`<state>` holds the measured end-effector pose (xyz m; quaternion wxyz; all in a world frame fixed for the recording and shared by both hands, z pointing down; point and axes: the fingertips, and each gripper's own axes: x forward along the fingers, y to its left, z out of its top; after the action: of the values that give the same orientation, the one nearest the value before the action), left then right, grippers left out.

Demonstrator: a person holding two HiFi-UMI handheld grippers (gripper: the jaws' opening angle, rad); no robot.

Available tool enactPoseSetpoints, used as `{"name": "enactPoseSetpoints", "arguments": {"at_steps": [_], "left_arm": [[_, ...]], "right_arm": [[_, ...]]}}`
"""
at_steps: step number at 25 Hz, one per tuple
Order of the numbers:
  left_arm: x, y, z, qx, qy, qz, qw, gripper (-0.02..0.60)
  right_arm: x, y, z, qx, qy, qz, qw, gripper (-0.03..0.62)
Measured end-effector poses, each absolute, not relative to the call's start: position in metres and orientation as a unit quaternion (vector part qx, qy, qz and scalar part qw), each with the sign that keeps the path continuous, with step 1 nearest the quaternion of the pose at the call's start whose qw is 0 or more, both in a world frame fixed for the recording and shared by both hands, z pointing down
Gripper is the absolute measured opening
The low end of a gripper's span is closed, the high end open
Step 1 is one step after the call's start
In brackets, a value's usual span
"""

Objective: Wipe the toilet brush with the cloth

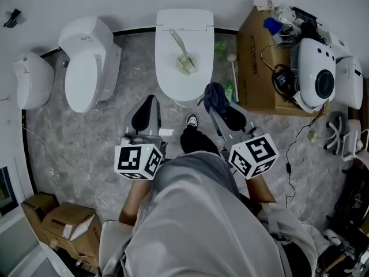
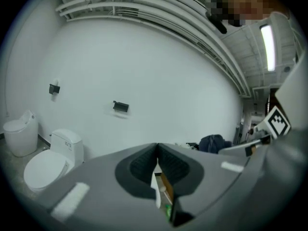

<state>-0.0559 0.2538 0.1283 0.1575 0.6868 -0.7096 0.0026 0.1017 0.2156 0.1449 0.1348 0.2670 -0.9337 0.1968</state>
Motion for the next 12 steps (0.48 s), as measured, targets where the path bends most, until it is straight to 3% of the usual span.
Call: {"name": "enactPoseSetpoints", "arguments": {"at_steps": [12], "left_arm": [[-0.075, 0.164, 0.141, 0.666, -0.725, 0.028, 0.173, 0.000]], "right_arm": [[0.099, 0.131, 0.169, 0.234, -0.939, 0.211, 0.140, 0.091]]}}
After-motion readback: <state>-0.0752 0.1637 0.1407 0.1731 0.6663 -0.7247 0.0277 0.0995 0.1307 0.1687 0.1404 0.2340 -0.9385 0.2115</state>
